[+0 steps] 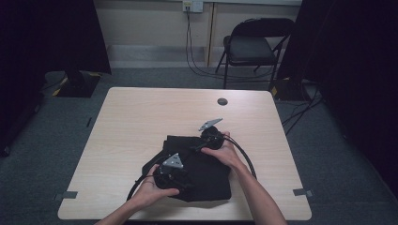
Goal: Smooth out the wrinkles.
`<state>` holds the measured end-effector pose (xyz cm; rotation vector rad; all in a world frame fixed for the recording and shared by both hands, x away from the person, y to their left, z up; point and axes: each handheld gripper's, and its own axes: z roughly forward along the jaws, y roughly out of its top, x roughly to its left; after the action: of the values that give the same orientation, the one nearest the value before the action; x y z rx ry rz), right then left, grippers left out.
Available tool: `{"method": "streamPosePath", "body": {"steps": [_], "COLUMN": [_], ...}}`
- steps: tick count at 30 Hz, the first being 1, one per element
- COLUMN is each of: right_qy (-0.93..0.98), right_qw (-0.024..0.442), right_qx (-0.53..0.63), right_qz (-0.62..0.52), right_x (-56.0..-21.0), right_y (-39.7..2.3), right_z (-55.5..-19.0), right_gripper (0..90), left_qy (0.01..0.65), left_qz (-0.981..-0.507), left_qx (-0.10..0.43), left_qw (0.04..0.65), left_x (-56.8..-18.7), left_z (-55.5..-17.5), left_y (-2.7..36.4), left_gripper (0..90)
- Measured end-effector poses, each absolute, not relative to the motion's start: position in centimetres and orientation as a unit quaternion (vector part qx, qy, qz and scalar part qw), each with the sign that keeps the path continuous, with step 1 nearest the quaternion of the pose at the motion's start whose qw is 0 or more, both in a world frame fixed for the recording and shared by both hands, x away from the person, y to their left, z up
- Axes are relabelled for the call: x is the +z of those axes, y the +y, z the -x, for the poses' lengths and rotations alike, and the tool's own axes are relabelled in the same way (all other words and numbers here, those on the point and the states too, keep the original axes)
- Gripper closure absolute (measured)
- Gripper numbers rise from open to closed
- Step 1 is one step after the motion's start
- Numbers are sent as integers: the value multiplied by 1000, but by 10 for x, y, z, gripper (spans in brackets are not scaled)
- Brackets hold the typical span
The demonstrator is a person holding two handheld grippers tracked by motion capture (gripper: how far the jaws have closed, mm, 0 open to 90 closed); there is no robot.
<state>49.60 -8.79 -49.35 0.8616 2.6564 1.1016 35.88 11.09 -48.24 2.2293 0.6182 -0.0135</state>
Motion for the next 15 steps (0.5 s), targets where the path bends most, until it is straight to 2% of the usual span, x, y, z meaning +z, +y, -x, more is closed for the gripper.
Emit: {"method": "streamPosePath", "body": {"steps": [5, 6, 8, 11, 15], "right_qy": [874, 872, 872, 875, 875], "right_qw": [21, 16, 11, 21, 29], "right_qx": [392, 393, 392, 390, 393], "right_qz": [-288, -292, -291, -286, -283], "right_x": [-493, -493, -491, -488, -482], "right_y": [-97, -98, -98, -96, -95], "right_z": [-494, -494, -494, -492, -491], "right_gripper": [558, 585, 697, 748, 757], "left_qy": [247, 247, 249, 255, 254], "left_qz": [-880, -879, -879, -876, -876], "left_qx": [-4, -2, -3, -5, -1], "left_qw": [405, 407, 407, 409, 409], "left_x": [-484, -485, -485, -486, -486], "left_z": [-359, -359, -360, -361, -362], "left_y": [111, 111, 111, 110, 110], "left_gripper": [346, 343, 341, 341, 341]}}
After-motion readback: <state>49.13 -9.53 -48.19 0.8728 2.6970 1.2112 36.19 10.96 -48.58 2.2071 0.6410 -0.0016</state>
